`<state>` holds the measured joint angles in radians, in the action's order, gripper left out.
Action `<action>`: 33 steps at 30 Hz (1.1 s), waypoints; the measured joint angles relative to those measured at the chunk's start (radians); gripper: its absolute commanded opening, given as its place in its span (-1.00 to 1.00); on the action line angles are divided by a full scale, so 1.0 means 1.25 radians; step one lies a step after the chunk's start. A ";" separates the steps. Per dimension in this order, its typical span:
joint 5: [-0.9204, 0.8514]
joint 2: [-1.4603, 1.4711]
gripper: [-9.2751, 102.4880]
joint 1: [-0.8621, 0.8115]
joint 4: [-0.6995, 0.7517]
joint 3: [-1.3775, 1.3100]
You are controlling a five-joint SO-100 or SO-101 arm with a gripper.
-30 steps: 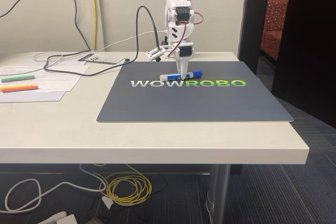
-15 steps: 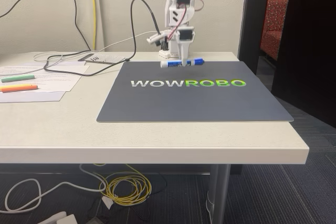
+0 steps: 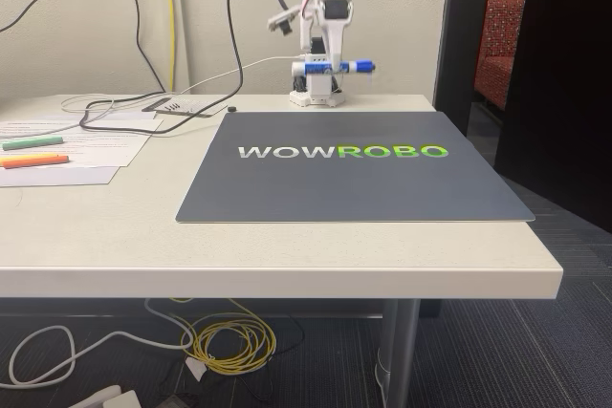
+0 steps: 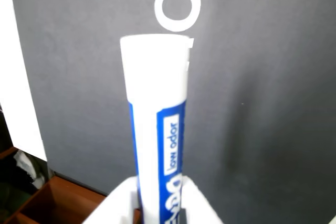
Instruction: Pick up the blue marker.
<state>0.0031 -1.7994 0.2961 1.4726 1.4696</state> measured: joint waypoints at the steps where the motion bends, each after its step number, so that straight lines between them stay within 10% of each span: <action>1: 0.010 -0.028 -0.76 -0.001 0.001 0.000; 33: -0.064 -0.287 -0.76 -0.036 -0.212 0.085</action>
<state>-0.0767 -2.1583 0.2516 1.2072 1.5754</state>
